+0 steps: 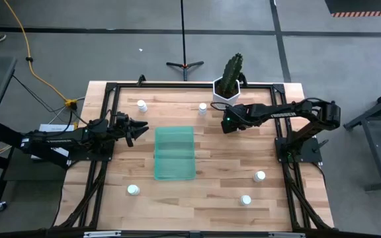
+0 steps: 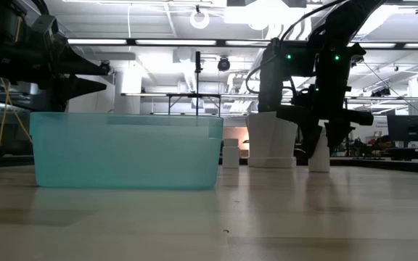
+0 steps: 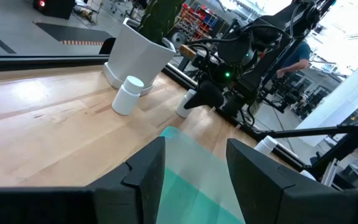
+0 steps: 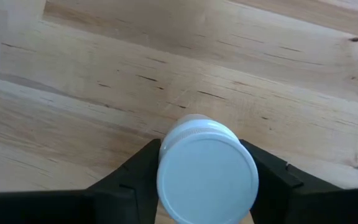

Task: Pick and place pill bottles into a basket
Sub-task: Put the pill bottle into the blue bin

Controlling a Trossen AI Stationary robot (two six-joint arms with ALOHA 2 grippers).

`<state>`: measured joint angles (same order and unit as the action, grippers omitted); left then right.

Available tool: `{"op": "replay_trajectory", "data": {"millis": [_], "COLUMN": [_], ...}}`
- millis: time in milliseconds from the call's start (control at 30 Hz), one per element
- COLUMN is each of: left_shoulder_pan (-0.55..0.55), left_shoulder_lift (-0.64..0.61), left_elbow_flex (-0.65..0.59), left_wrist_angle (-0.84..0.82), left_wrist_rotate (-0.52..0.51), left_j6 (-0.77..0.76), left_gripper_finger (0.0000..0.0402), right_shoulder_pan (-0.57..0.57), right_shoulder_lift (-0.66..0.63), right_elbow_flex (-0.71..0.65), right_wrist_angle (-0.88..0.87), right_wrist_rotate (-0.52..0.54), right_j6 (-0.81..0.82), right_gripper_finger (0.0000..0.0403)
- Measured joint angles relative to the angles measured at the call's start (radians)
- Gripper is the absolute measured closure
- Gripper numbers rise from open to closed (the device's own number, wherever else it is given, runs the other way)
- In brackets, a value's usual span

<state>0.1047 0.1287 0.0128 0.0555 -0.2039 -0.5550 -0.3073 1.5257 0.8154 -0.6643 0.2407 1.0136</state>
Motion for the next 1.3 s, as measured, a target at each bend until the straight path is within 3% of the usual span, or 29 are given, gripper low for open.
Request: {"op": "replay_trajectory", "data": {"millis": [167,333,733,1300], "left_shoulder_pan": [0.0,0.0,0.0,0.0], "left_shoulder_lift": [0.0,0.0,0.0,0.0], "left_elbow_flex": [0.0,0.0,0.0,0.0], "left_wrist_angle": [-0.001,-0.002,-0.002,-0.003], "left_wrist_rotate": [0.0,0.0,0.001,0.004], "left_j6": [0.0,0.0,0.0,0.0], "left_gripper_finger": [0.0197,0.0197,0.0197,0.0197], "right_shoulder_pan": [0.0,0.0,0.0,0.091], "right_shoulder_lift": [0.0,-0.001,-0.002,-0.001], "right_elbow_flex": [0.0,0.001,0.005,0.23], "right_wrist_angle": [-0.009,-0.016,-0.02,-0.064], "right_wrist_rotate": [-0.003,-0.005,-0.052,-0.033], "right_j6": [0.016,0.017,0.0,-0.15], "right_gripper_finger": [0.0214,0.0235,0.0235,0.0235]}}
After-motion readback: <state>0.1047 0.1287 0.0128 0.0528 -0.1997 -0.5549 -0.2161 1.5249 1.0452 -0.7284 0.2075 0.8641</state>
